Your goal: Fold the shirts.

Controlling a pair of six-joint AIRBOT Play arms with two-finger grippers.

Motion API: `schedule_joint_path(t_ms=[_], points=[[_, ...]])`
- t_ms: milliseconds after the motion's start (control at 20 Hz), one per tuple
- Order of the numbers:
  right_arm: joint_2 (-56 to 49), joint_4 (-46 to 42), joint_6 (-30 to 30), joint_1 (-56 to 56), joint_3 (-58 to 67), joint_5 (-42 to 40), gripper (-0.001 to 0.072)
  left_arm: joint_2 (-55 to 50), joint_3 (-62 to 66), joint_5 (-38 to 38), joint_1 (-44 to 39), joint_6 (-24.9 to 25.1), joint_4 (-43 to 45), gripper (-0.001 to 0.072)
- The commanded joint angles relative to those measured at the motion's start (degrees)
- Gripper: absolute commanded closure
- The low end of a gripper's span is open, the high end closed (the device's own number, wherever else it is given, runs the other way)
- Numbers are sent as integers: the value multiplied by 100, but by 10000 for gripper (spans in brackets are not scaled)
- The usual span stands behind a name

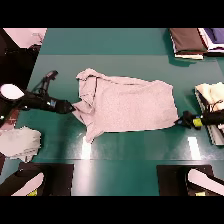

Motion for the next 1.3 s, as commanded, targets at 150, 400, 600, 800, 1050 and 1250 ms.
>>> schedule_joint_path(t_ms=[150, 400, 600, 800, 1050, 1250], points=[[837, 66, 588, 658, 2483, 214, 700, 463, 2507, 2, 7, -557, -42, 685], [1580, 39, 809, 614, 4863, -308, 700, 461, 5270, 525, 7, -581, 129, 685], [1969, 15, 811, 219, 6153, -339, 700, 461, 6918, 647, 4, -595, 302, 685], [2249, 15, 813, -348, 6806, 44, 700, 752, 7414, 785, 4, -984, 286, 685], [2184, 13, 874, -883, 7366, 796, 701, 1021, 7438, 389, 7, -1355, 308, 685], [1322, 55, 1126, -798, 7696, 1650, 702, 964, 6039, -208, 4, -1641, 859, 685]])
